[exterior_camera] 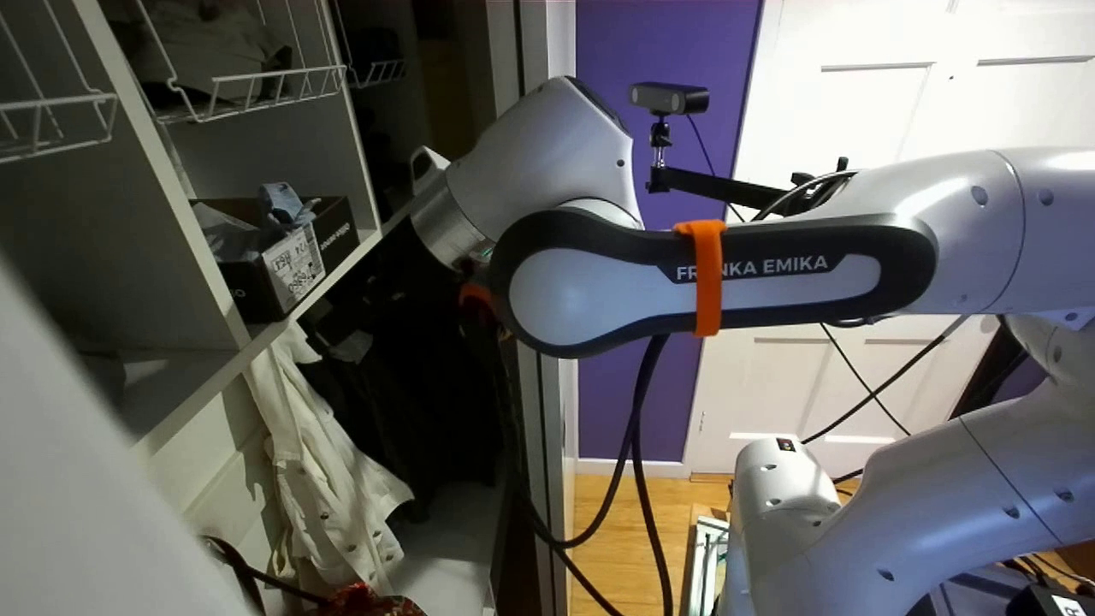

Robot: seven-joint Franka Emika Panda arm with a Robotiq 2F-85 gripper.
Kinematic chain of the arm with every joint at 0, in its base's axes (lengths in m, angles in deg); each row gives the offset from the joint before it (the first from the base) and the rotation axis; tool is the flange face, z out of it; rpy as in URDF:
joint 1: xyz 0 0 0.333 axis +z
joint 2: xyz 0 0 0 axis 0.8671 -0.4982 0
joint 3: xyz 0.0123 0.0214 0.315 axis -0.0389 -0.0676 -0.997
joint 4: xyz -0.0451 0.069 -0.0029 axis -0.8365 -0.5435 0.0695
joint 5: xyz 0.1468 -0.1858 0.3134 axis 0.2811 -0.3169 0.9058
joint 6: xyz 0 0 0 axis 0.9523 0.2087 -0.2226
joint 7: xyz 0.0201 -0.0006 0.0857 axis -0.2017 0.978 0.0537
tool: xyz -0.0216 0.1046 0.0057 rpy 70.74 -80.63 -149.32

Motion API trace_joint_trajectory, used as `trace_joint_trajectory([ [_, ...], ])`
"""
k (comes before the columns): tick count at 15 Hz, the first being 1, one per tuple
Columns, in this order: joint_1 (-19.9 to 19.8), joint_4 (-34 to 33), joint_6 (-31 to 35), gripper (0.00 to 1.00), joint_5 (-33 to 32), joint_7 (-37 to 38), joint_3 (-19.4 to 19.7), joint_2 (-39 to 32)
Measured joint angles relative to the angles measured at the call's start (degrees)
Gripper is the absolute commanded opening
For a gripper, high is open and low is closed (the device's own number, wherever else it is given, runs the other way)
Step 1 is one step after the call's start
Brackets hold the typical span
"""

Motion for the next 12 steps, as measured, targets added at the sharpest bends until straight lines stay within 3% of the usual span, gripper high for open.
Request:
trace_joint_trajectory([
  [7,1.7,-0.6,3.8,1.0,0.5,0.0,0.6,0.0],
  [12,-1.4,-3.0,7.7,1.0,0.5,5.4,0.6,0.0],
])
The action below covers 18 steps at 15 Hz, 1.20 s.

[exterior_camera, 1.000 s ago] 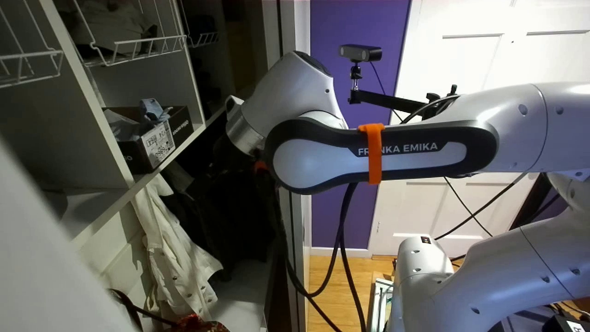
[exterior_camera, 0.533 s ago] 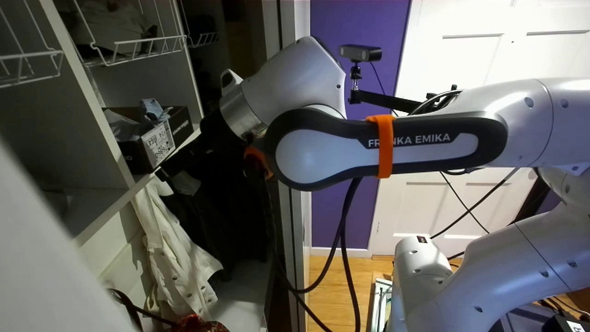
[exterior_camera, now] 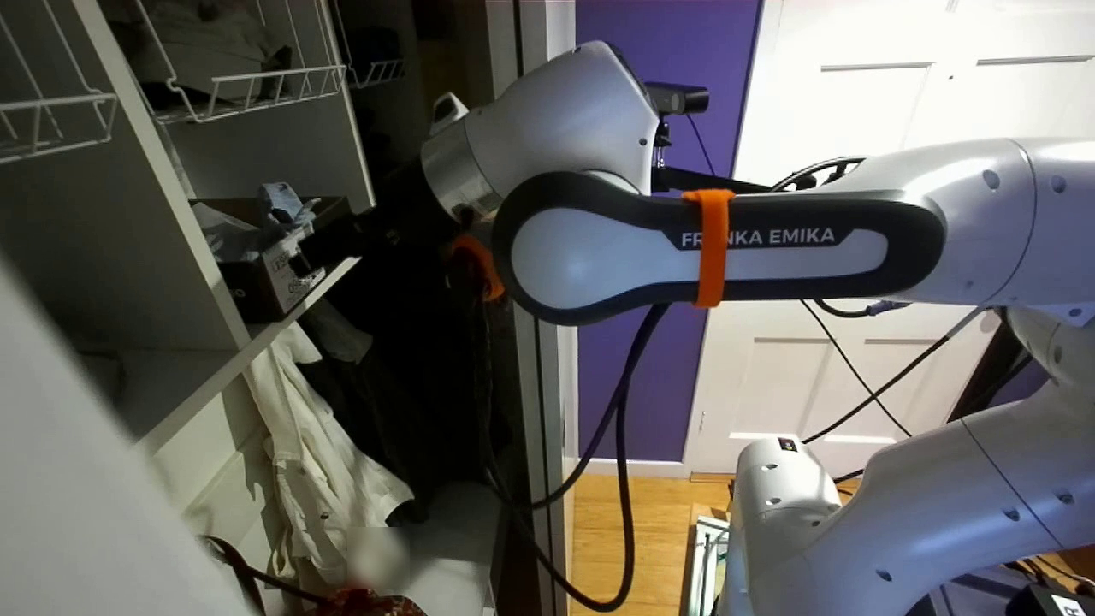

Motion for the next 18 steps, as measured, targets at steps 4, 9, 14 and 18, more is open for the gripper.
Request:
trace_joint_trajectory([
  [4,-2.2,-2.3,1.6,1.0,0.0,3.5,0.0,0.0],
  [9,-2.2,-2.3,1.6,1.0,0.0,4.0,-0.1,0.0],
  [14,-2.2,-2.3,1.6,1.0,0.0,4.0,-0.1,0.0],
  [18,-2.3,-2.7,1.3,1.0,-0.7,2.9,-0.5,-0.8],
])
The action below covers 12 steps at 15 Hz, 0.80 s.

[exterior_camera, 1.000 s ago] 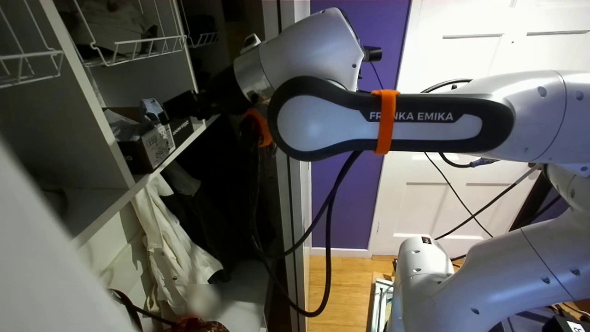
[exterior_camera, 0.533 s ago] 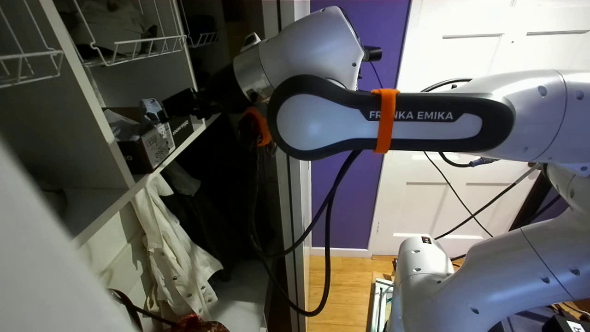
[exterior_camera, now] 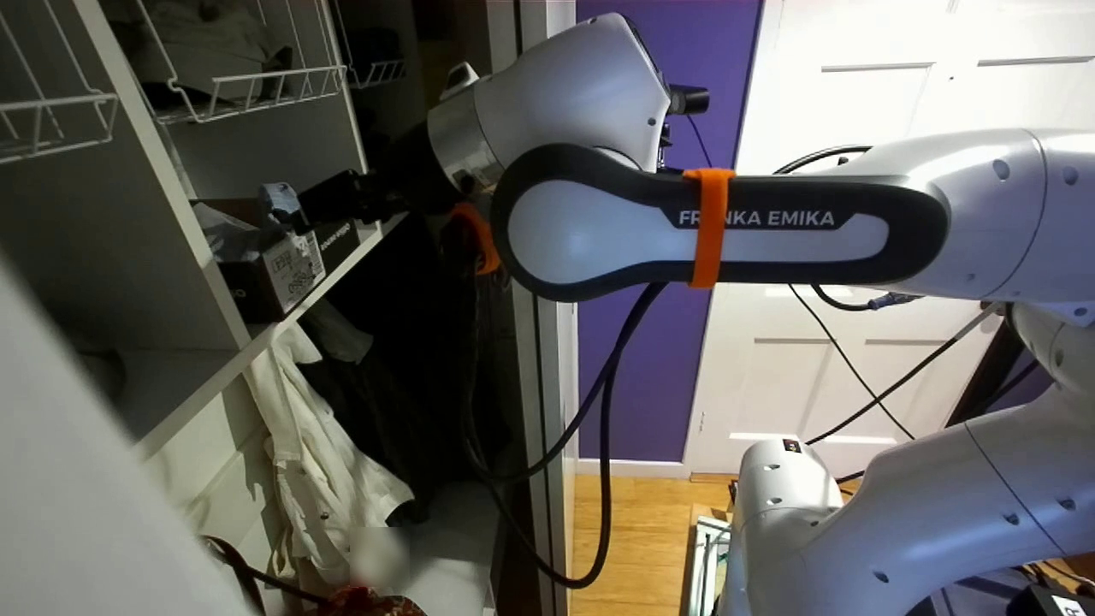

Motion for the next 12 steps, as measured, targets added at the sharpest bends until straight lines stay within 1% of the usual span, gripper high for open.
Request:
trace_joint_trajectory([
  [3,-0.3,-2.4,-1.0,1.0,-2.6,-2.6,-0.1,-2.9],
  [7,-1.9,-8.3,-3.5,1.0,-6.0,-6.3,0.1,-8.5],
  [12,-2.8,-14.8,-6.6,1.0,-6.9,-9.3,0.8,-14.2],
])
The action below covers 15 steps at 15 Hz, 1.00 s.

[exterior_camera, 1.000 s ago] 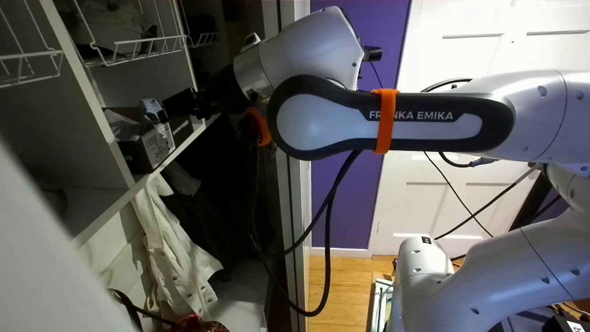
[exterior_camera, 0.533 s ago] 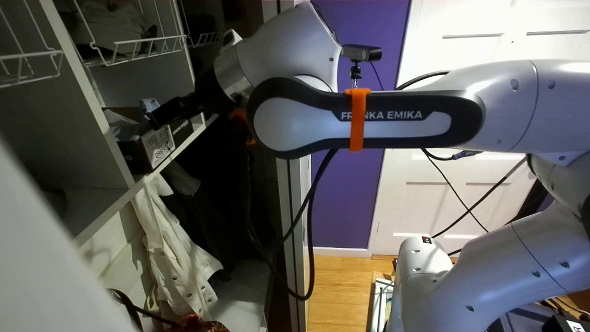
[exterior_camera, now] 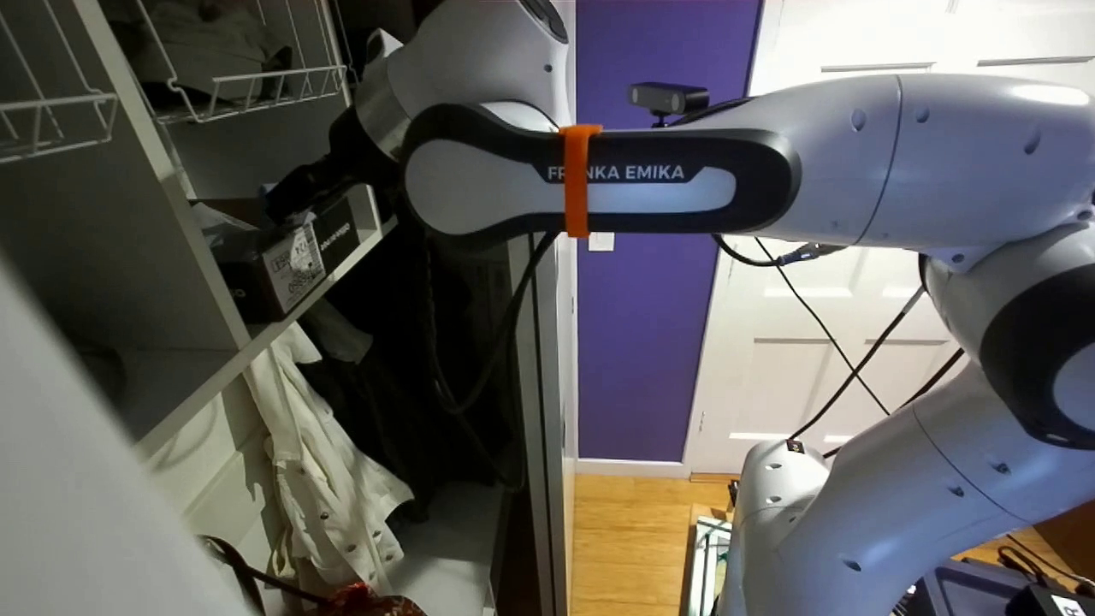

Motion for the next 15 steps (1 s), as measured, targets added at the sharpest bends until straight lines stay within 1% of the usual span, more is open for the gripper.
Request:
trace_joint_trajectory([
  [4,0.0,-2.9,-0.6,1.0,-0.1,-0.2,0.0,-3.2],
  [9,-0.7,-4.9,-0.7,0.99,-1.5,-0.2,0.0,-6.2],
  [10,-1.0,-5.2,-0.7,0.75,-1.9,-0.2,0.0,-6.7],
  [12,-1.4,-5.8,-0.7,0.72,-2.3,-0.2,-0.1,-7.5],
  [14,-1.8,-6.3,-0.7,0.55,-2.7,-0.2,-0.1,-8.0],
  [15,-1.9,-6.5,-0.7,0.48,-2.8,-0.2,-0.1,-8.2],
])
